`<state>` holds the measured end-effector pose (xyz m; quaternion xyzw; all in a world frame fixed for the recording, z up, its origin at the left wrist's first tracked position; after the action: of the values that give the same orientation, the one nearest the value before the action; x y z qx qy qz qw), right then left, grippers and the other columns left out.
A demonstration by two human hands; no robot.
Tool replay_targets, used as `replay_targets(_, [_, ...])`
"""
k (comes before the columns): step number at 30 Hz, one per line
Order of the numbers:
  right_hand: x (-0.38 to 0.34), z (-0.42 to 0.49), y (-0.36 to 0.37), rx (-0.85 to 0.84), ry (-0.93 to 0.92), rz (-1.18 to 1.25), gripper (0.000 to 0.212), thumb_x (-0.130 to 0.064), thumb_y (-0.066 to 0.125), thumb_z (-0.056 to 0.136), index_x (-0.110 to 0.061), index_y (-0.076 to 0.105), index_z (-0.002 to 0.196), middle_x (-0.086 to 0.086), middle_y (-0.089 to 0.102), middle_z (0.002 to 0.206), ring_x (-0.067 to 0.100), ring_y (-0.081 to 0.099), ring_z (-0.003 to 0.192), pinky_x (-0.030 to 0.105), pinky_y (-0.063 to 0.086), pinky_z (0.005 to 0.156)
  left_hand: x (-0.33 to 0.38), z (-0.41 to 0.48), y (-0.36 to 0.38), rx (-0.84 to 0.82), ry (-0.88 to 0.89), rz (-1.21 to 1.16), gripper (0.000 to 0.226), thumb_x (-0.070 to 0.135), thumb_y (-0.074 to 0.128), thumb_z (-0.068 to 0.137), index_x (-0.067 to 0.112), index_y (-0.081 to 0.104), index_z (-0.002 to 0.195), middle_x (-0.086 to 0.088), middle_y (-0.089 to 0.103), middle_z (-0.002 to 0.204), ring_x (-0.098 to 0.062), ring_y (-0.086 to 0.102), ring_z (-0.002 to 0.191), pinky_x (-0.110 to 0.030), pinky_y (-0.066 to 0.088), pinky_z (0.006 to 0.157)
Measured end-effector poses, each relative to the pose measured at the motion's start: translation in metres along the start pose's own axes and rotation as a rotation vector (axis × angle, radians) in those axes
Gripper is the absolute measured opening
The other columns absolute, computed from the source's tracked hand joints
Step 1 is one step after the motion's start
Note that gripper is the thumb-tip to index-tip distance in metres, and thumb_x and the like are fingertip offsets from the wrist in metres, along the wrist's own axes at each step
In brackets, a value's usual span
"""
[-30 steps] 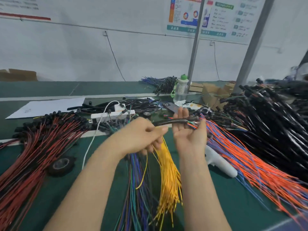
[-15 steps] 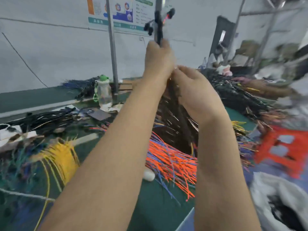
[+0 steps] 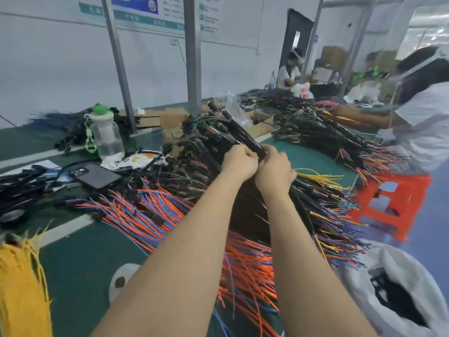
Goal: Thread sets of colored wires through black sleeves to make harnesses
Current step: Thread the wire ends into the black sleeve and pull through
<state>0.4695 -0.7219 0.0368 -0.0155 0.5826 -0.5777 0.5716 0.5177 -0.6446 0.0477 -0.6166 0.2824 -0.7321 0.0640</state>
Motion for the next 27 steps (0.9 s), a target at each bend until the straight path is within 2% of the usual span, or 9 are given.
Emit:
replay_targets(4, [-0.010,0.025,-0.030,0.118,-0.089,-0.102,0.039,-0.009,0.041,0.093,-0.020,0.056,0.128,0.014,0.055,0.128,0.035,0.042,0.123,0.041,0.032,0.099,0.008,0.003,-0.008,0.018,0.021,-0.228,0.031,0.022,0.044,0.097,0.020,0.055,0.068,-0.014,0.070,0.093,-0.023,0.055,0.075,-0.034,0.053,0.081])
replay_targets(6, [-0.025,0.035,-0.056,0.291,-0.174,-0.074,0.041,-0.006,0.042,0.092,-0.023,0.057,0.127,0.013,0.054,0.128,0.035,0.040,0.124,0.042,0.030,0.098,0.027,0.006,-0.013,0.034,0.091,-0.334,0.025,0.023,0.041,0.098,0.020,0.055,0.078,-0.007,0.068,0.087,-0.021,0.054,0.073,-0.031,0.047,0.077])
replay_targets(8, [-0.036,0.043,-0.069,0.412,-0.209,-0.026,0.042,-0.005,0.042,0.090,-0.023,0.058,0.125,0.012,0.053,0.127,0.034,0.039,0.124,0.041,0.028,0.098,0.049,0.010,-0.015,0.018,0.157,-0.407,0.022,0.027,0.037,0.100,0.015,0.055,0.101,-0.011,0.067,0.099,-0.023,0.062,0.083,-0.035,0.051,0.086])
replay_targets(11, [-0.027,0.048,-0.046,0.255,-0.110,-0.090,0.039,-0.012,0.047,0.091,-0.028,0.059,0.125,0.008,0.054,0.129,0.029,0.043,0.125,0.040,0.028,0.102,0.059,0.021,-0.010,-0.041,0.094,-0.331,0.035,0.021,0.036,0.100,-0.003,0.053,0.120,-0.023,0.061,0.119,-0.035,0.060,0.110,-0.046,0.048,0.096])
replay_targets(15, [0.006,0.029,0.007,-0.124,0.064,-0.058,0.039,-0.019,0.039,0.097,-0.028,0.051,0.133,0.009,0.054,0.134,0.029,0.047,0.125,0.045,0.029,0.108,0.016,0.025,0.002,-0.070,-0.052,-0.164,0.027,0.013,0.042,0.093,-0.001,0.059,0.109,-0.020,0.064,0.114,-0.032,0.063,0.105,-0.044,0.052,0.092])
replay_targets(19, [0.010,0.021,0.006,-0.034,0.086,-0.026,0.040,-0.024,0.034,0.100,-0.023,0.048,0.137,0.011,0.051,0.138,0.030,0.042,0.130,0.051,0.020,0.114,0.000,0.020,-0.015,0.163,0.029,-0.157,0.030,0.022,0.045,0.093,0.002,0.067,0.091,-0.016,0.070,0.092,-0.032,0.067,0.089,-0.040,0.055,0.082])
replay_targets(22, [-0.008,0.005,-0.009,0.172,0.031,0.090,0.045,-0.020,0.042,0.096,-0.019,0.046,0.140,0.008,0.047,0.142,0.027,0.033,0.137,0.052,0.013,0.116,-0.004,0.002,-0.031,0.173,0.025,-0.349,0.030,0.021,0.045,0.095,0.002,0.066,0.083,-0.010,0.063,0.074,-0.028,0.056,0.068,-0.031,0.046,0.070])
replay_targets(25, [-0.047,-0.030,-0.010,0.304,-0.119,0.275,0.046,-0.014,0.046,0.093,-0.012,0.046,0.139,0.009,0.044,0.143,0.026,0.031,0.138,0.049,0.018,0.114,-0.009,-0.028,-0.061,0.198,0.017,-0.539,0.024,0.015,0.046,0.095,0.013,0.061,0.076,0.001,0.056,0.063,-0.014,0.048,0.056,-0.024,0.038,0.058])
replay_targets(27, [-0.082,-0.063,-0.002,0.262,-0.236,0.475,0.042,-0.010,0.049,0.092,-0.007,0.050,0.134,0.014,0.047,0.139,0.029,0.036,0.134,0.045,0.024,0.111,-0.018,-0.054,-0.091,0.309,0.032,-0.622,0.017,0.012,0.048,0.094,0.012,0.062,0.084,0.001,0.059,0.069,-0.010,0.051,0.059,-0.023,0.041,0.056])
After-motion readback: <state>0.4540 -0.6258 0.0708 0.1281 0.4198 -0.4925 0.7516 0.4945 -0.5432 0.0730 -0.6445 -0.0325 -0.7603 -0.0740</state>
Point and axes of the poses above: each hand's wrist, its own z-axis towards the middle knuckle, its own y-axis out of the palm, x = y × z, the point moved 4 cm from there along z, towards the middle knuckle
